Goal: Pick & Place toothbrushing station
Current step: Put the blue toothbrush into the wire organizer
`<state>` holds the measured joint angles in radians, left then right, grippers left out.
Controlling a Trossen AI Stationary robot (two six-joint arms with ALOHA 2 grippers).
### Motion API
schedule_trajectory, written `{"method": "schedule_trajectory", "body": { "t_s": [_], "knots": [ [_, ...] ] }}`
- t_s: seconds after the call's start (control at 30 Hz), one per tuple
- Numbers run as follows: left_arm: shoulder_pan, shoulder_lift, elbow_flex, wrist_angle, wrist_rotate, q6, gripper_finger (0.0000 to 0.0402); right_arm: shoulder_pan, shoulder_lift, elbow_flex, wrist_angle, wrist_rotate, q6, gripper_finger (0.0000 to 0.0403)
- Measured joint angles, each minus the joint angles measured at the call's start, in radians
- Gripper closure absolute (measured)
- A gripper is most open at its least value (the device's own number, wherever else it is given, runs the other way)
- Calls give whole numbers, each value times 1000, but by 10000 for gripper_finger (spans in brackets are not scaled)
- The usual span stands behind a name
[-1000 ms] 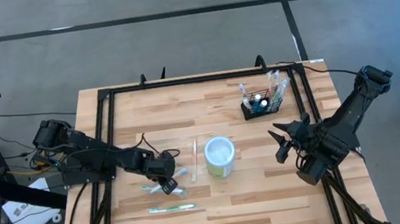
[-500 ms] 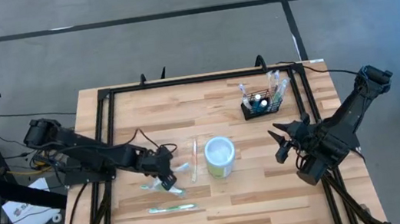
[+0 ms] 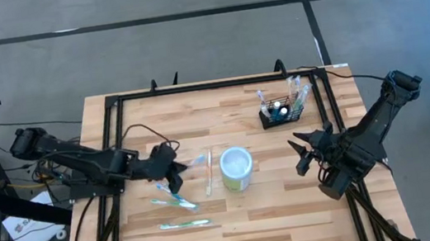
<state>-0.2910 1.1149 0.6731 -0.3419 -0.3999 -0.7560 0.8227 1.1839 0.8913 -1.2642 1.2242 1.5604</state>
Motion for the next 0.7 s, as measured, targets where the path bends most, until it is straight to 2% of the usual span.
{"method": "schedule_trajectory", "body": {
  "t_s": [0.17,0.27,0.43,0.57,0.7],
  "knots": [
    [13,-53,0,131,-95,176,401,-19,0,0,28,38,-9,269],
    [29,-65,0,261,-113,302,401,-58,0,0,101,60,-93,270],
    [66,-64,0,448,-113,489,401,-135,0,0,314,124,-374,268],
    [101,-63,0,580,-108,584,401,-177,-9,0,447,175,-531,270],
    [141,-57,0,714,-23,656,401,-221,-8,0,556,184,-646,268]
  ]
}}
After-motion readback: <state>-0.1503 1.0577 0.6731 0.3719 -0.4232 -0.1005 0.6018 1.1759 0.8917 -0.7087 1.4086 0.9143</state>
